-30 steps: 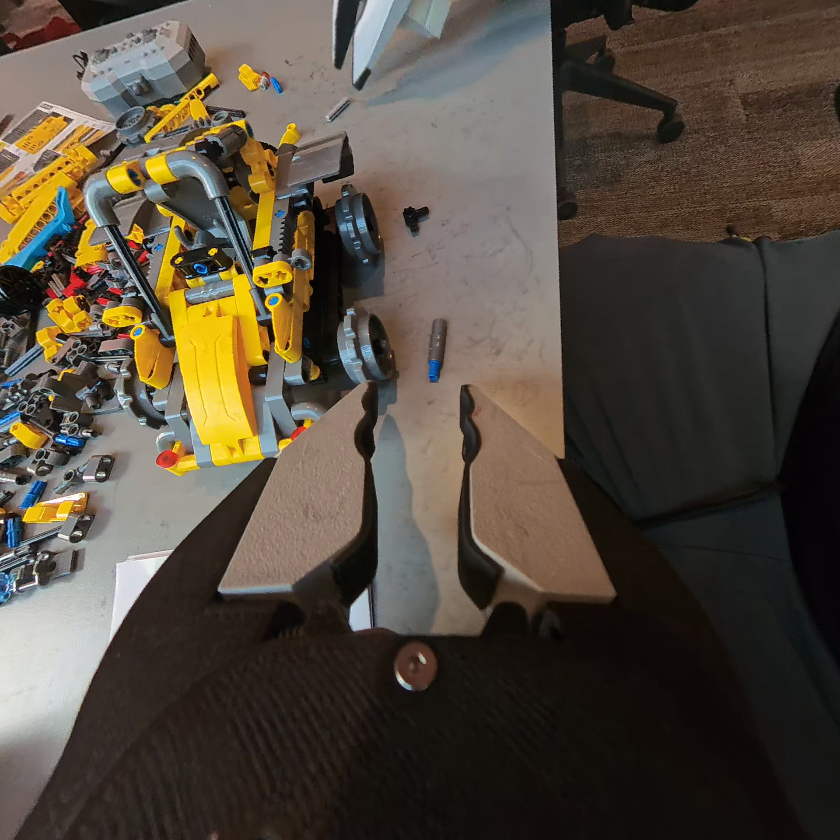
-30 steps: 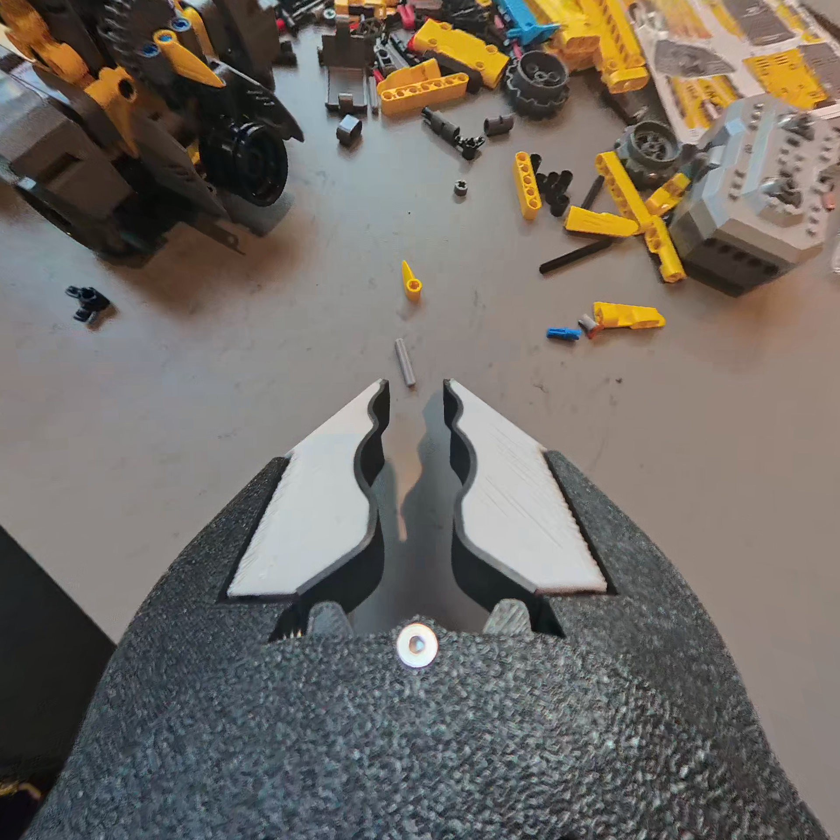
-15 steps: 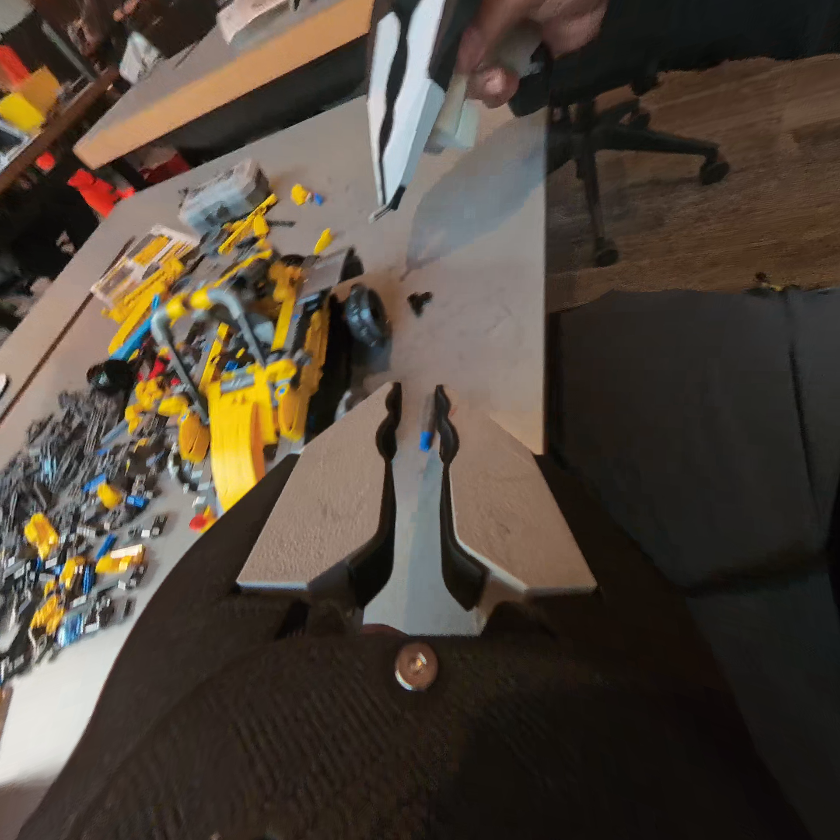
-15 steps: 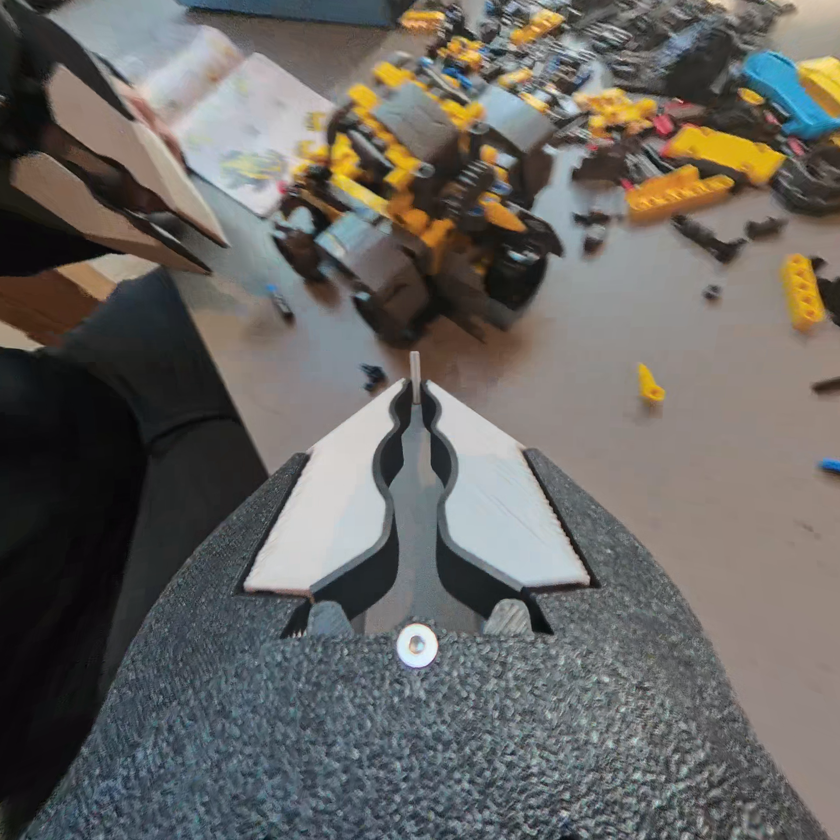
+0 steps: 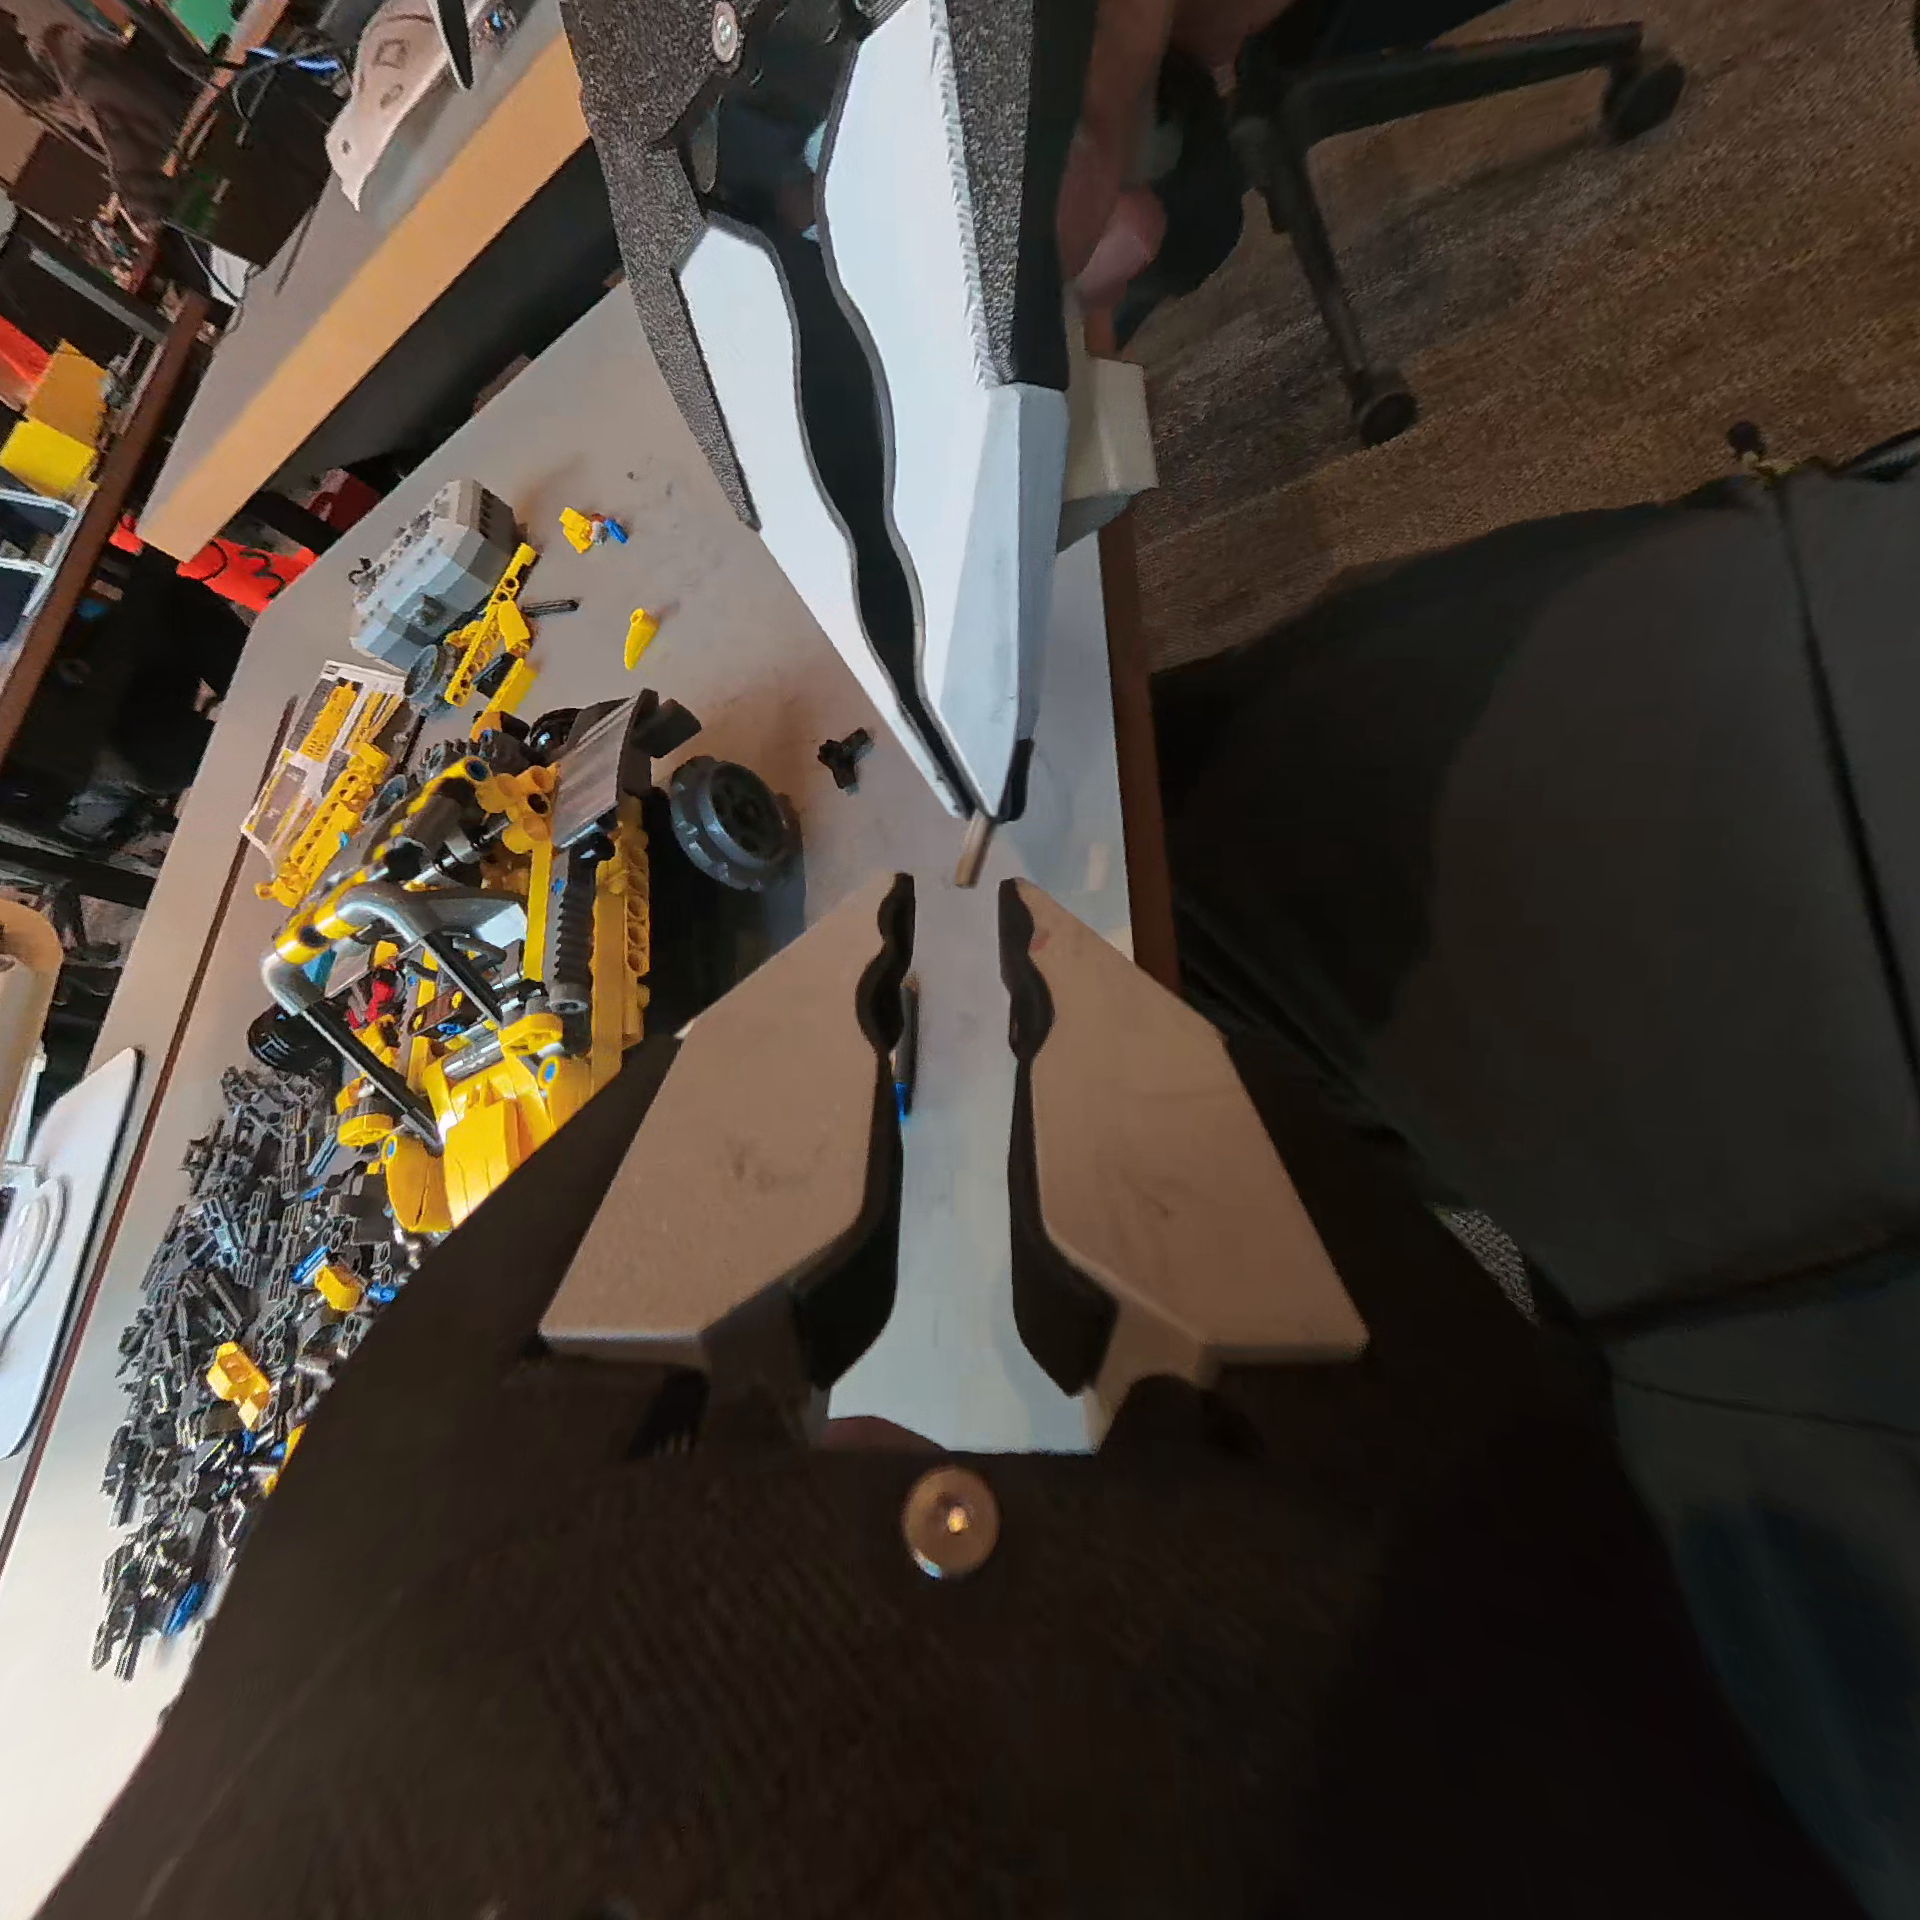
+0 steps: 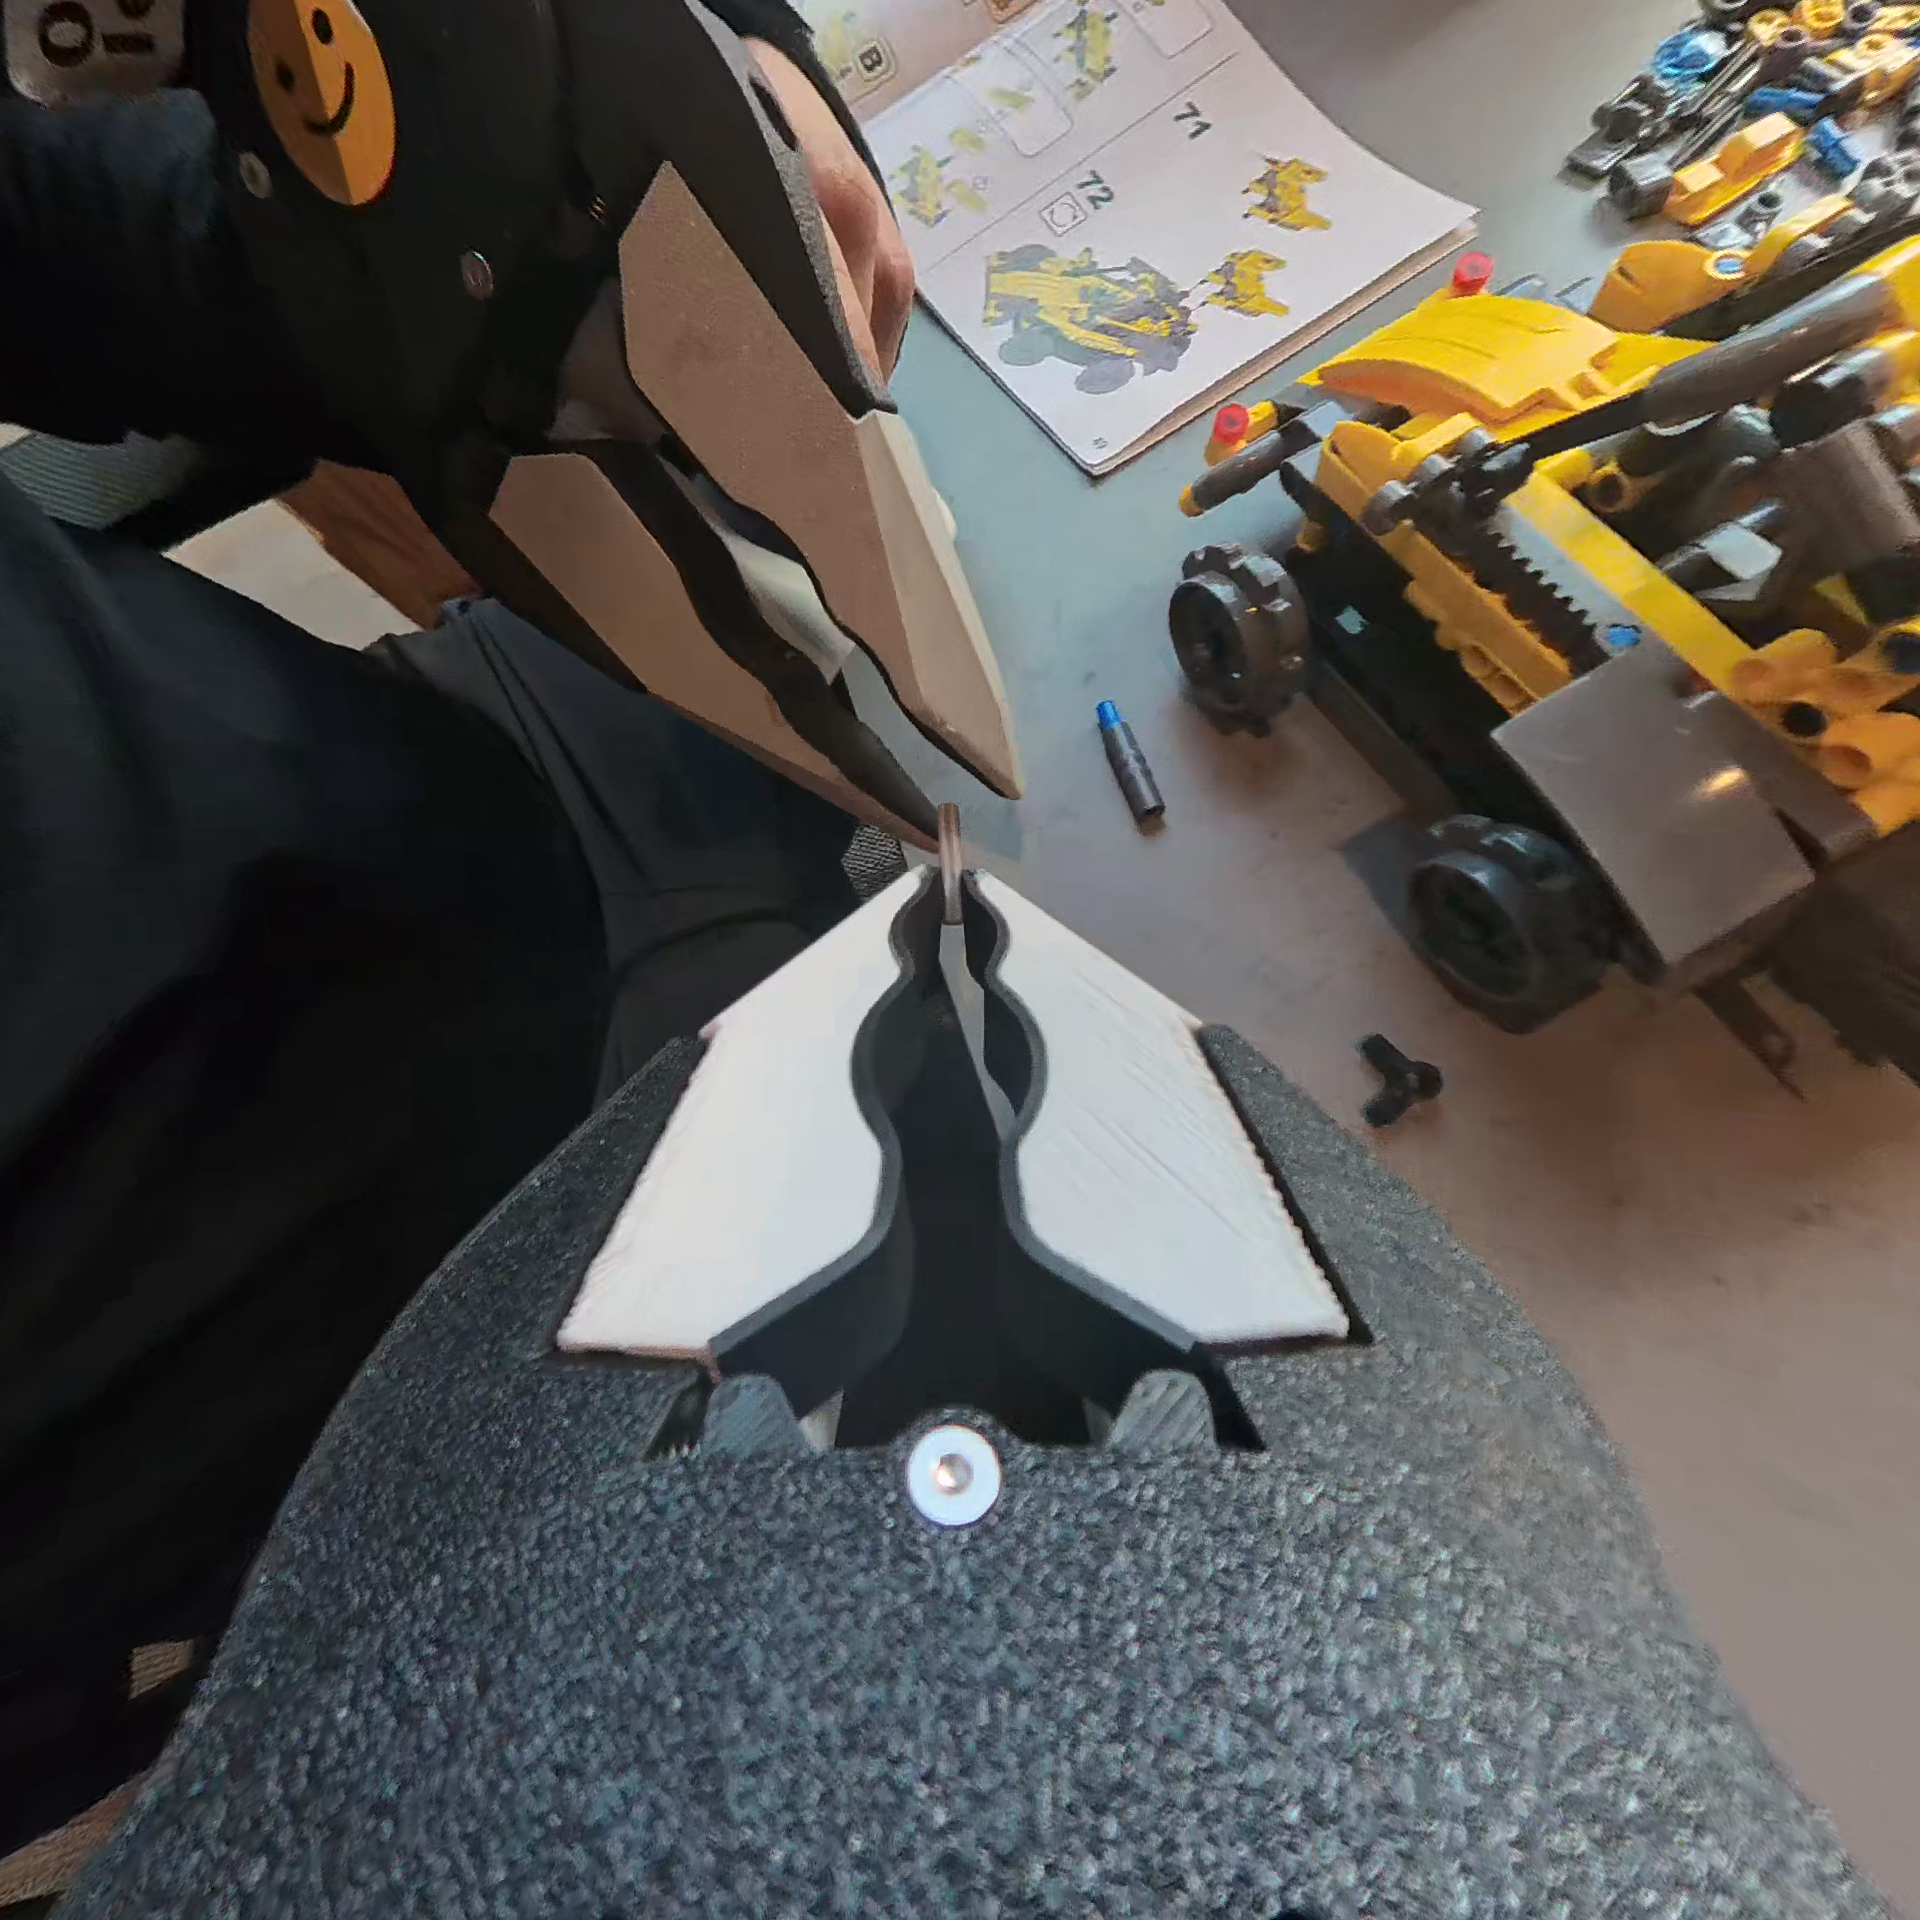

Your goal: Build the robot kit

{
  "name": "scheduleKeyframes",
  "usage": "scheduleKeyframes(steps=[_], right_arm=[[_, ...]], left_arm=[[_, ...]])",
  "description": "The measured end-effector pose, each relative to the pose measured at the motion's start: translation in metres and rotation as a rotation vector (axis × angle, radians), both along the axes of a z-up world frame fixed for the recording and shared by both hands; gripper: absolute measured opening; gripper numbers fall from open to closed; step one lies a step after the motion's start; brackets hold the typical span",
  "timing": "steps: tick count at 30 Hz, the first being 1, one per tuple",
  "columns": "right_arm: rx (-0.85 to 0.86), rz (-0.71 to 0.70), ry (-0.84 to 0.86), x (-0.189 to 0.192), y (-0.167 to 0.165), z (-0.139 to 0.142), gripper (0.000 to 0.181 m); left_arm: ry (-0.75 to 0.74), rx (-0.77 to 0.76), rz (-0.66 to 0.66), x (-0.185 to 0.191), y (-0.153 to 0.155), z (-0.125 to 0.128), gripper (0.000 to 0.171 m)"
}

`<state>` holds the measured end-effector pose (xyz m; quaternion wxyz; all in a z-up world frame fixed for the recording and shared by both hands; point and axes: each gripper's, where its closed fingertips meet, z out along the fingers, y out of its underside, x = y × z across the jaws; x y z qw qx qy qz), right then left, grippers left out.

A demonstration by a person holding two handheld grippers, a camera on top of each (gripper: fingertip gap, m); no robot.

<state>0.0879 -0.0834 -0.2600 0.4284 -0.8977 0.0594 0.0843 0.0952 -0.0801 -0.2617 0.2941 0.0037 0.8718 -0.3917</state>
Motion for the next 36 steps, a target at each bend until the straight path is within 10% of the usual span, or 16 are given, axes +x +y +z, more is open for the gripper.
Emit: scheduleKeyframes(steps=[13, 23, 36], right_arm=[[0.045, 0.021, 0.109, -0.008, 0.003, -0.007, 0.001], [-0.02, 0.039, -0.263, -0.005, 0.004, -0.019, 0.011], [-0.055, 0.02, -0.33, -0.001, 0.005, -0.023, 0.002]], left_arm=[[0.036, 0.015, -0.087, -0.014, -0.004, -0.008, 0.0], [0.188, -0.053, -0.082, -0.013, 0.0, -0.009, 0.001], [0.256, -0.054, -0.046, -0.009, 0.003, -0.016, 0.001]])
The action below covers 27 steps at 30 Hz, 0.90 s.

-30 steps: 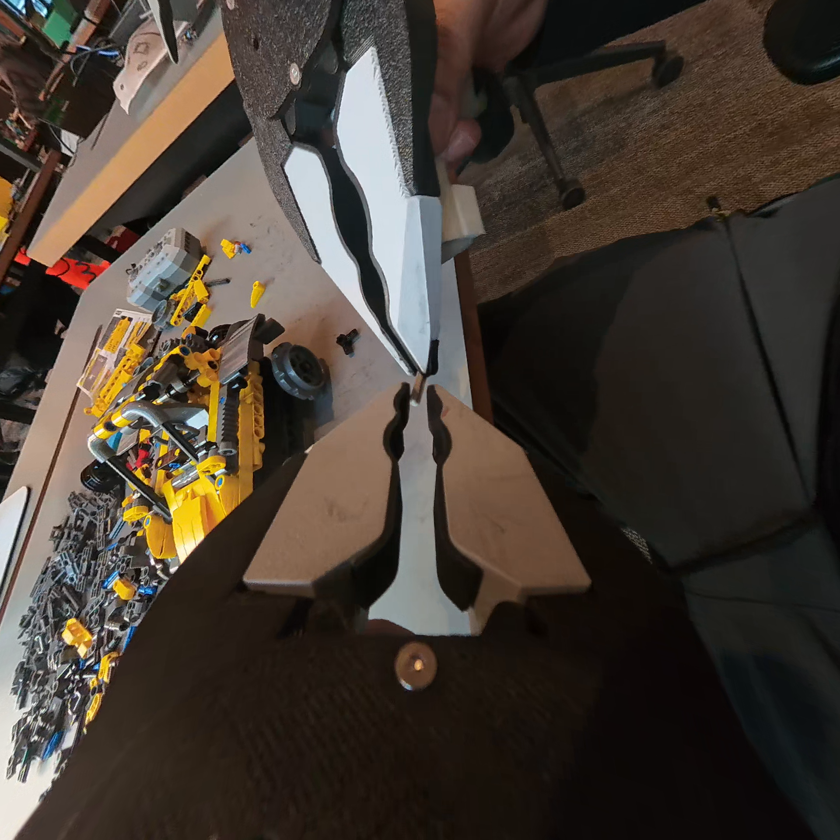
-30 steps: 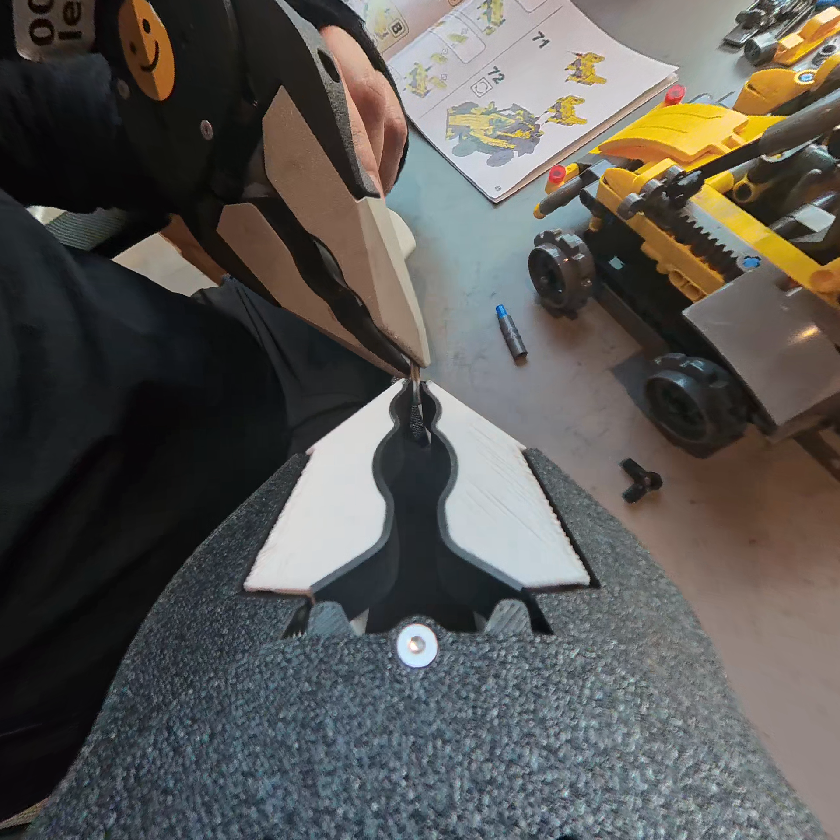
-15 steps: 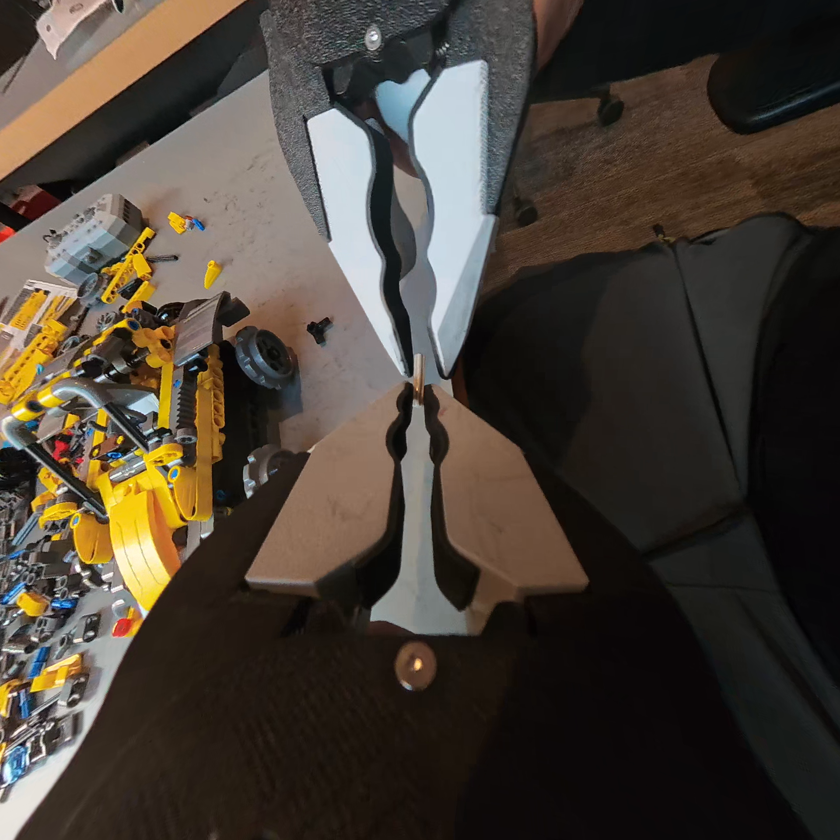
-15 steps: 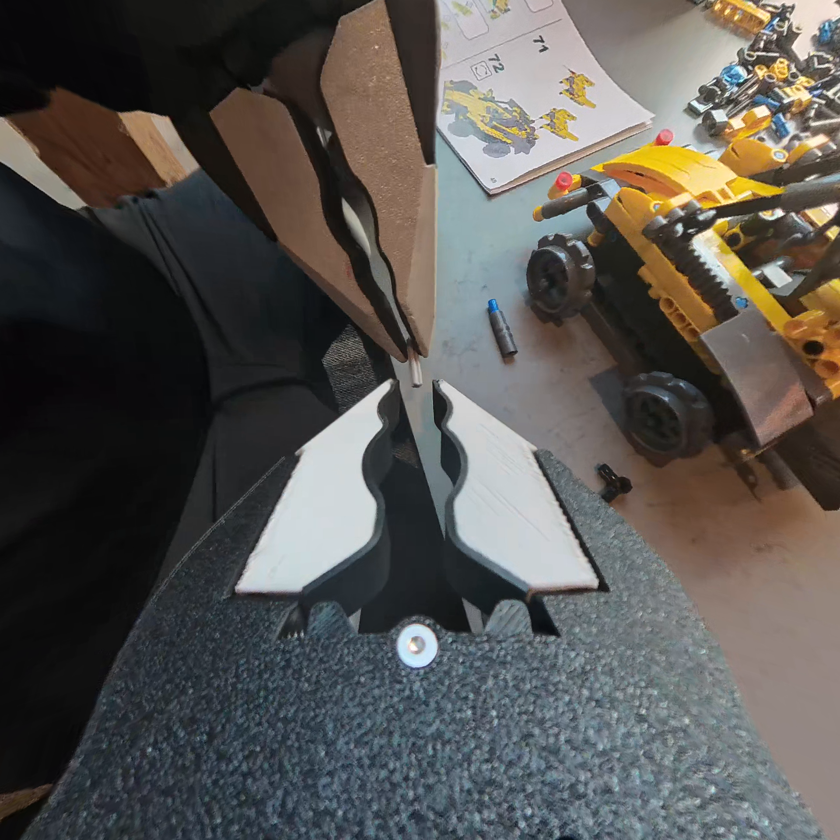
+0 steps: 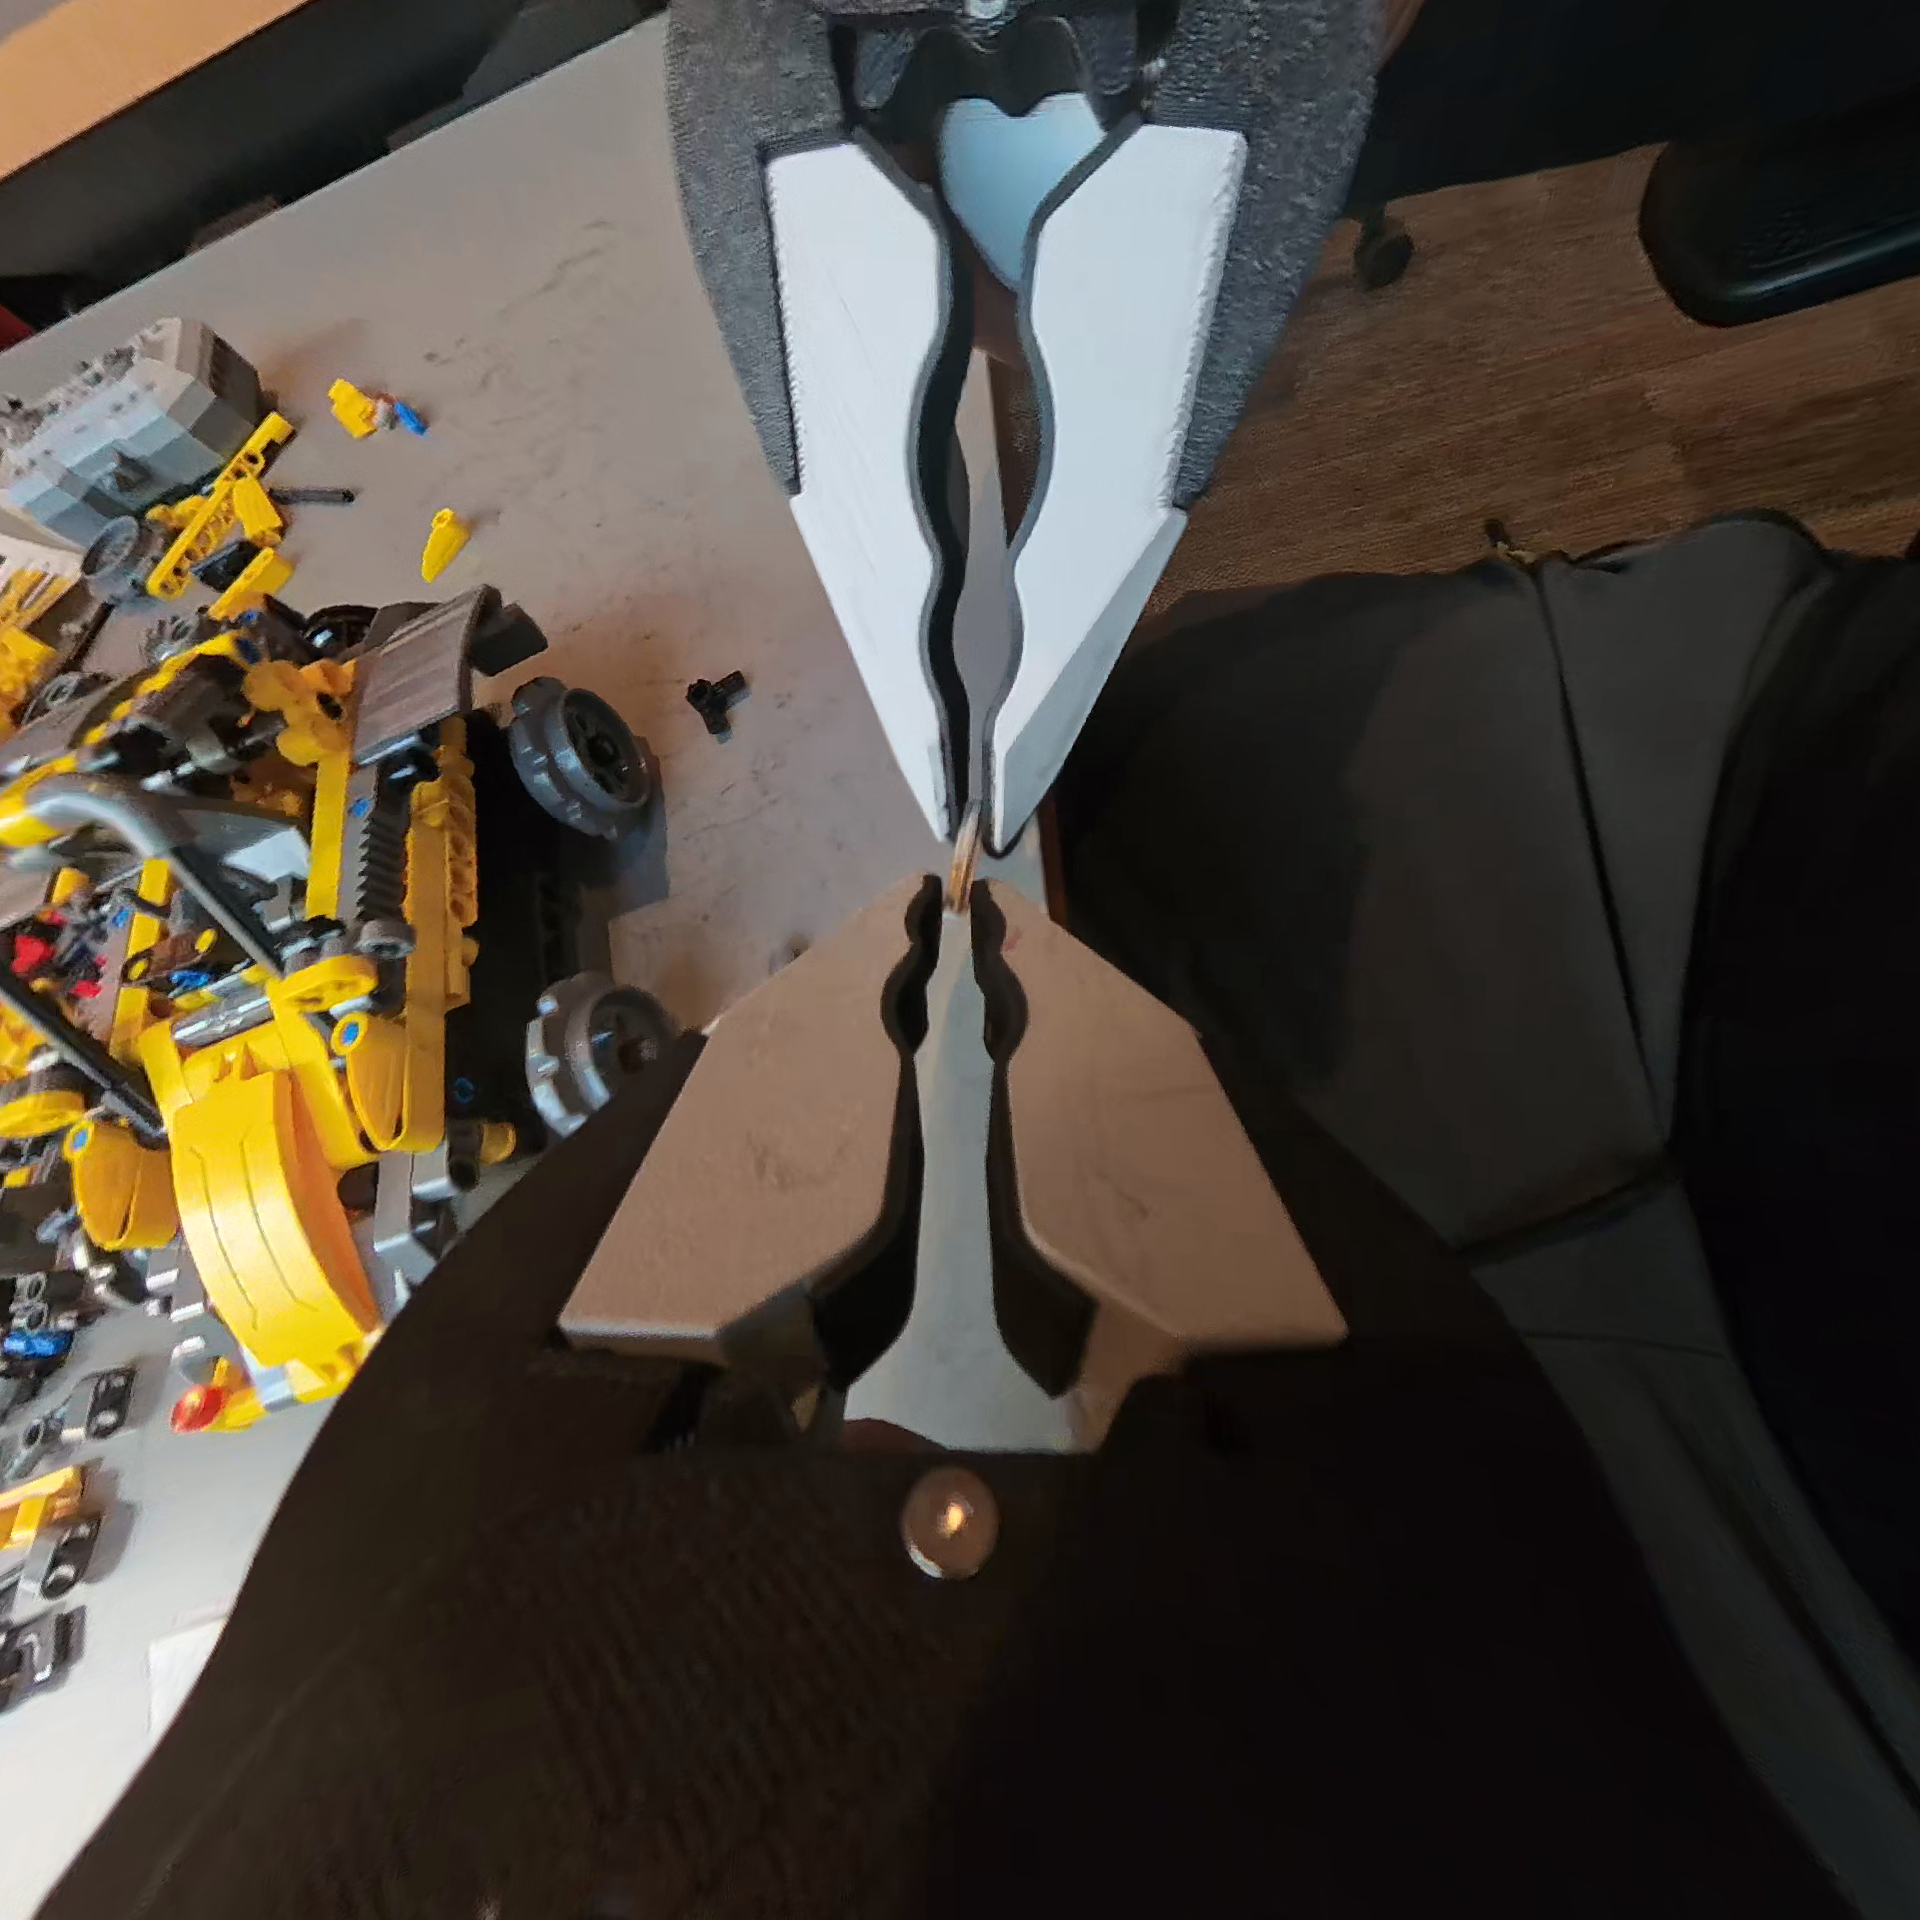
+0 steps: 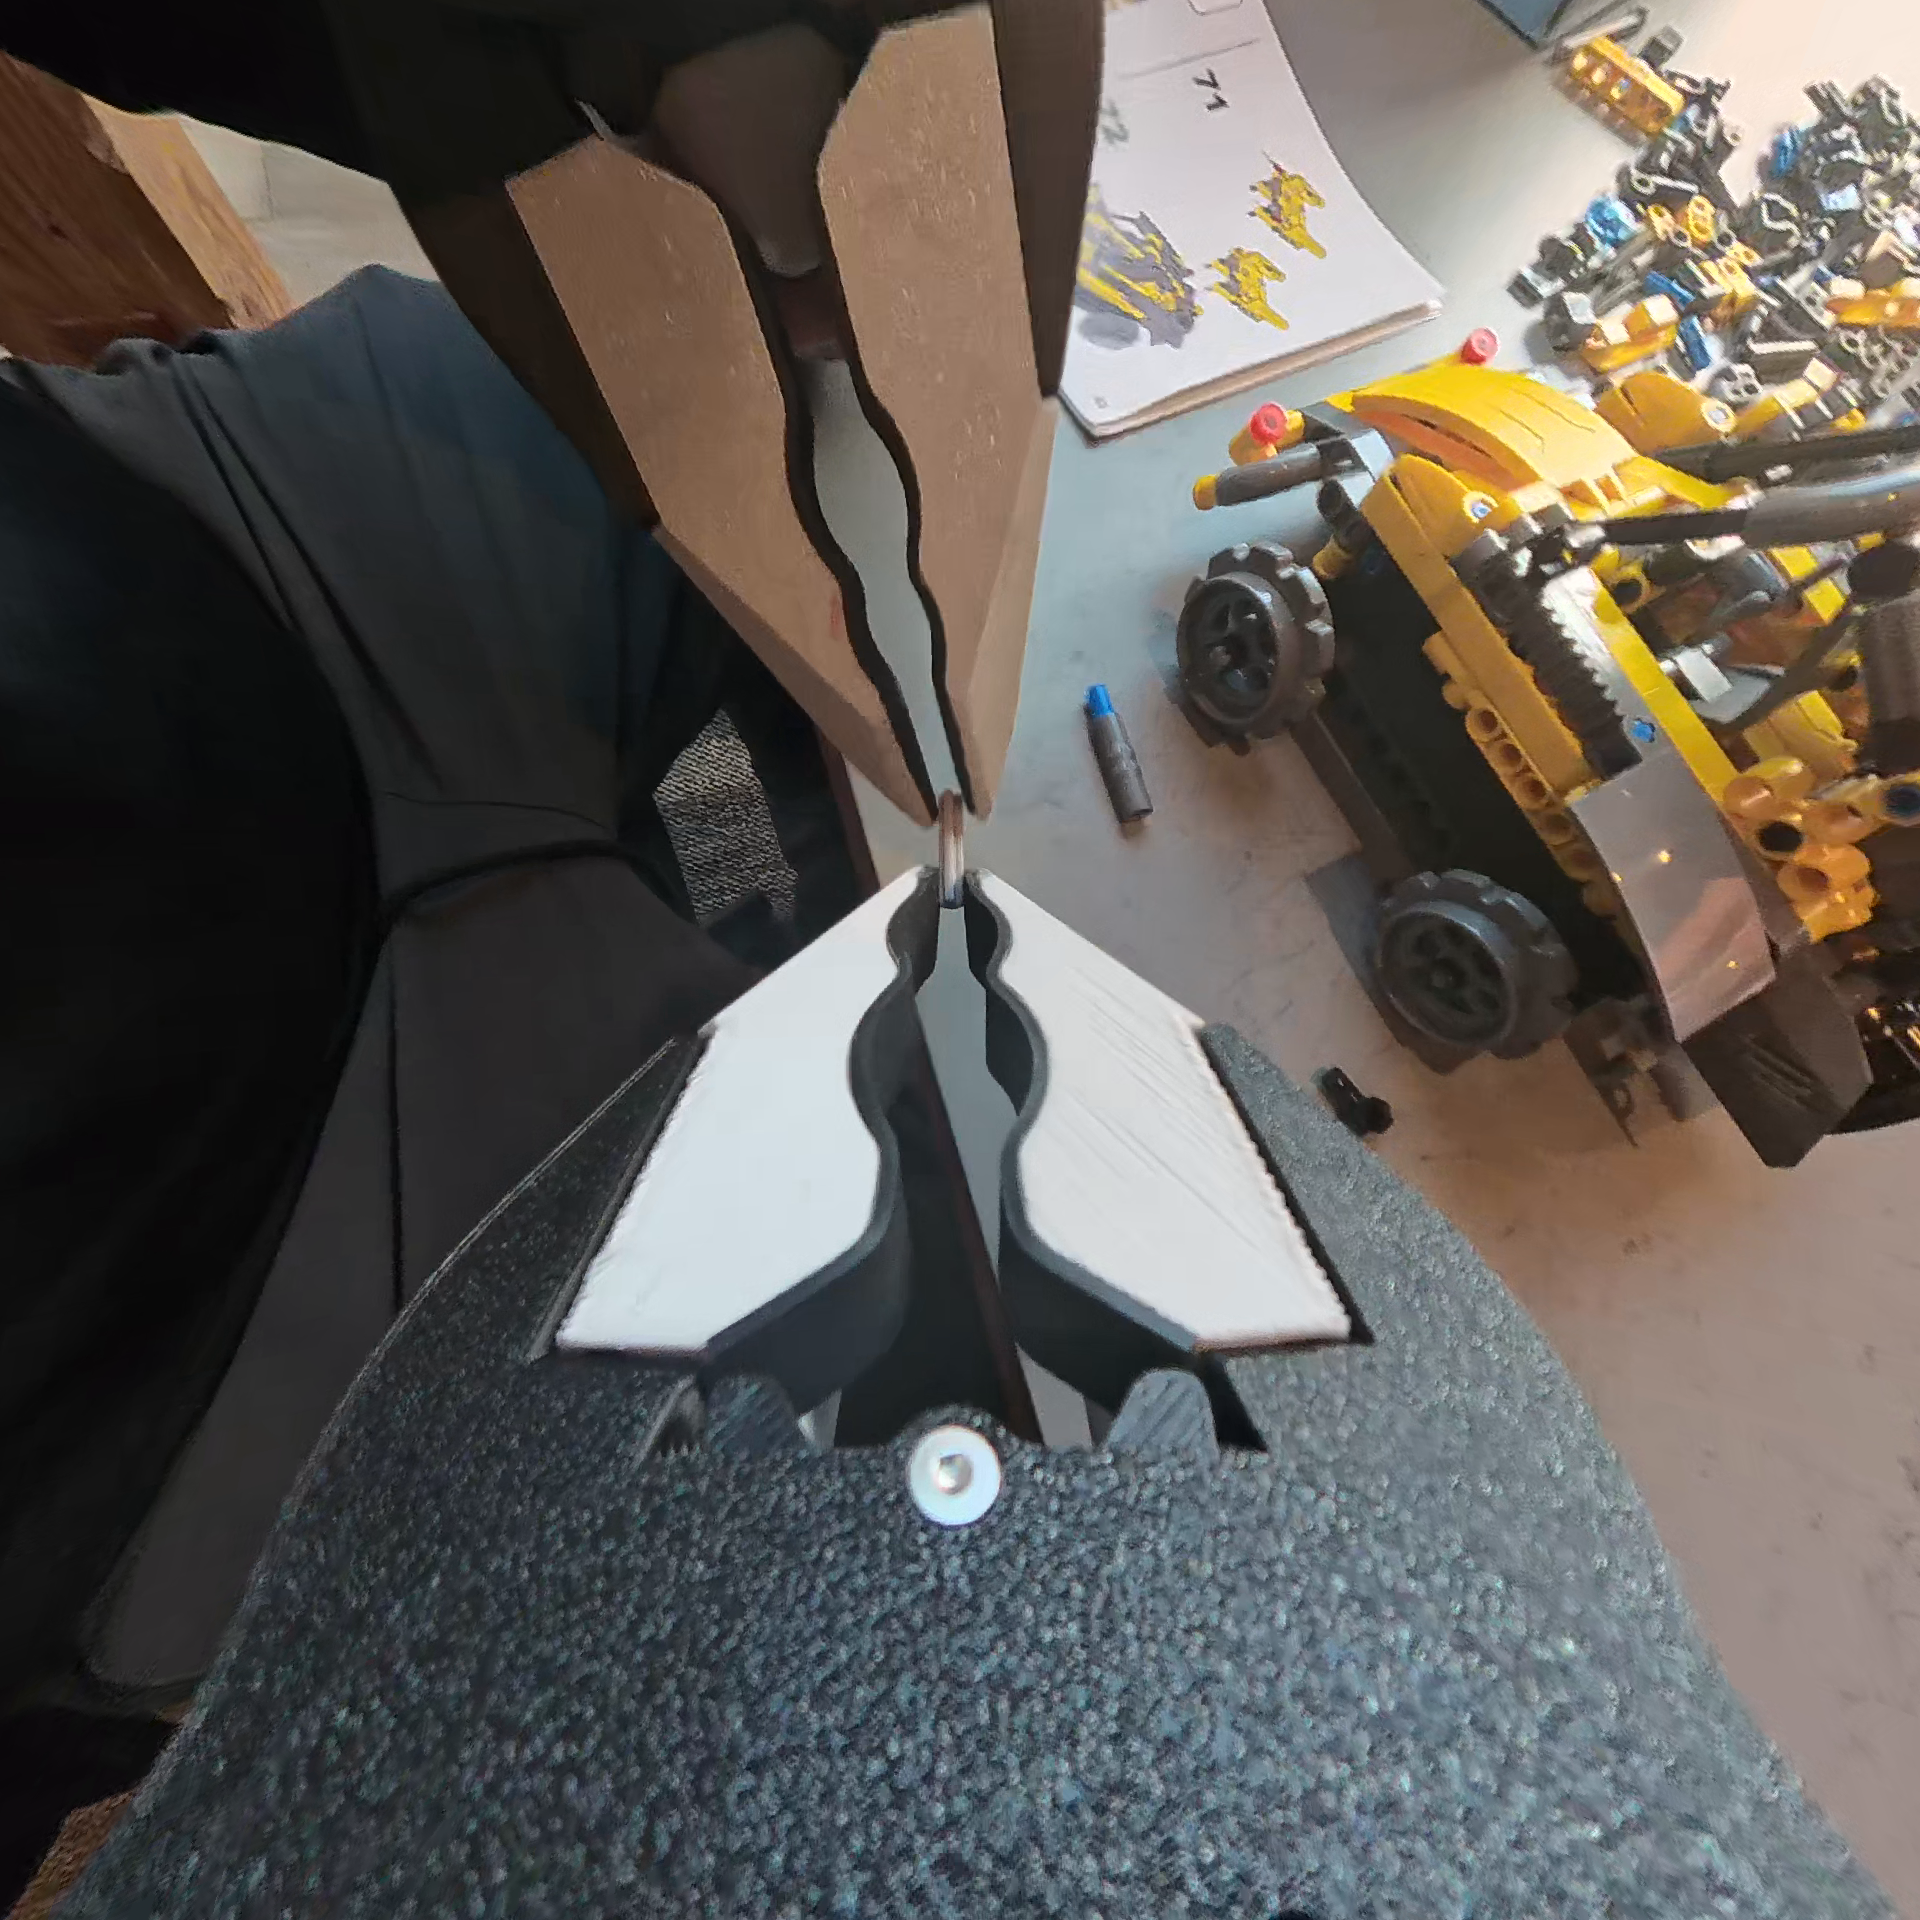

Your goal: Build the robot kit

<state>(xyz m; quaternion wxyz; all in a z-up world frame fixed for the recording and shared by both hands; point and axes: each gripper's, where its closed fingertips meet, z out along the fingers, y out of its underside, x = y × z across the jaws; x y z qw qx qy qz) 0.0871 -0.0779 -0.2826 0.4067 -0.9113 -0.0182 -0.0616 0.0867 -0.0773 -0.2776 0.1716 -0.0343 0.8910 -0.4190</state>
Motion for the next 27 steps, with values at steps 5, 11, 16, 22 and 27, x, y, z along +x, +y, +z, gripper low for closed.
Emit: scheduleKeyframes(steps=[5, 11, 16, 22, 27], right_arm=[[-0.001, -0.069, 0.055, 0.013, -0.014, -0.004, 0.002], [0.033, -0.126, 0.116, 0.022, -0.018, -0.004, 0.002], [0.044, -0.125, 0.147, 0.02, -0.015, -0.005, 0.002], [0.045, -0.127, 0.175, 0.019, -0.013, -0.008, 0.002], [0.047, -0.132, 0.183, 0.019, -0.012, -0.009, 0.002]], left_arm=[[0.055, 0.026, 0.078, 0.021, 0.016, 0.004, 0.008], [0.12, 0.187, 0.094, 0.033, 0.023, -0.014, 0.014], [0.155, 0.217, 0.078, 0.034, 0.023, -0.02, 0.01], [0.203, 0.183, 0.071, 0.033, 0.022, -0.021, 0.004], [0.234, 0.147, 0.056, 0.024, 0.021, -0.021, 0.004]])
